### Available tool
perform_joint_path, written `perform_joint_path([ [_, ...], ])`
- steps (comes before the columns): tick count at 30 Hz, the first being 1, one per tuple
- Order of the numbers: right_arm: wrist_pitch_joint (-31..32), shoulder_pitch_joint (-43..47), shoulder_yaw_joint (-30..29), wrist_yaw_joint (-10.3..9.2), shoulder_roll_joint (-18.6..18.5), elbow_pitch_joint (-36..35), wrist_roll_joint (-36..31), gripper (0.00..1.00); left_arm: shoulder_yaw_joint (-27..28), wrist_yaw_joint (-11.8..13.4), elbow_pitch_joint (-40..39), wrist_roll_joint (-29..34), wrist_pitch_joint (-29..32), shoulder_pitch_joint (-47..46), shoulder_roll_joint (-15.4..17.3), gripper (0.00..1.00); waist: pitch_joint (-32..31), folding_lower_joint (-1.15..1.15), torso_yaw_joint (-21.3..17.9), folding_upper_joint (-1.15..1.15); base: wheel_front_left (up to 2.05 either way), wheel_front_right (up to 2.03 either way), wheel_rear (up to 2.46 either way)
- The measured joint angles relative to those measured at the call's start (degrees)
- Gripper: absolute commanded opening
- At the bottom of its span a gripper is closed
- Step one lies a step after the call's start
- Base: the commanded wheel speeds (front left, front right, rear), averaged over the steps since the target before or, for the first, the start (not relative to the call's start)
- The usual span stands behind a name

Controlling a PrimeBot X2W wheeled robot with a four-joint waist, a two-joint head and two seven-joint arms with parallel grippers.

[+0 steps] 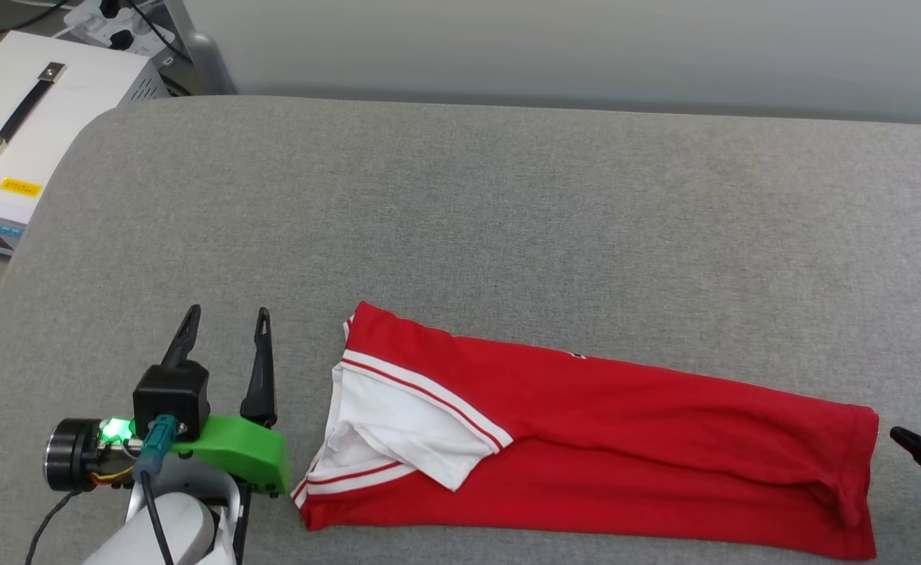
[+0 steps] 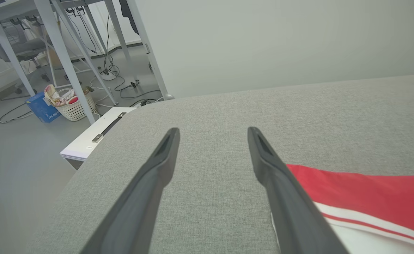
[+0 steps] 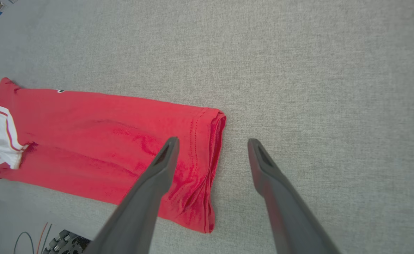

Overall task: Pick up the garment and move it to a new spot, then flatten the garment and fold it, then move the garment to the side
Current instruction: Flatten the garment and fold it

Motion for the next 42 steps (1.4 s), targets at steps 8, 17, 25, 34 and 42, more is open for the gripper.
perform_joint_path([
  [8, 2.15, -0.56, 1.65, 0.0, 3.3, 5.9, 0.01, 1.0, 11.17, -1.97, -1.68, 9.72, 0.0, 6.94, -7.49, 1.0, 1.74, 0.0, 1.24, 0.0, 0.0, 0.0, 0.0],
  [17, 0.14, -3.17, 6.87, 0.0, 5.66, 9.54, 0.26, 1.0, 19.44, -9.25, -2.23, 17.93, 0.0, 10.16, -16.45, 1.0, 2.69, 0.0, 2.68, 0.0, 0.0, 0.0, 0.0],
  [25, -5.13, -5.6, 12.57, 0.0, 5.65, 12.59, -0.02, 0.57, 24.31, -16.0, -1.35, 23.62, 0.0, 11.91, -21.75, 1.0, 2.31, 0.0, 2.44, 0.0, 0.0, 0.0, 0.0],
  [34, -11.56, -7.59, 15.89, 0.08, 3.23, 16.63, -0.59, 0.0, 28.53, -20.39, -0.88, 27.49, 0.0, 13.11, -24.68, 1.0, 1.29, 0.0, 1.57, 0.0, 0.0, 0.0, 0.0],
  [42, -13.07, -7.3, 12.89, 0.05, -4.02, 20.22, -0.07, 0.0, 30.95, -23.12, -0.58, 29.43, 0.0, 14.2, -26.52, 1.0, 0.04, 0.0, 1.3, 0.0, 0.0, 0.0, 0.0],
])
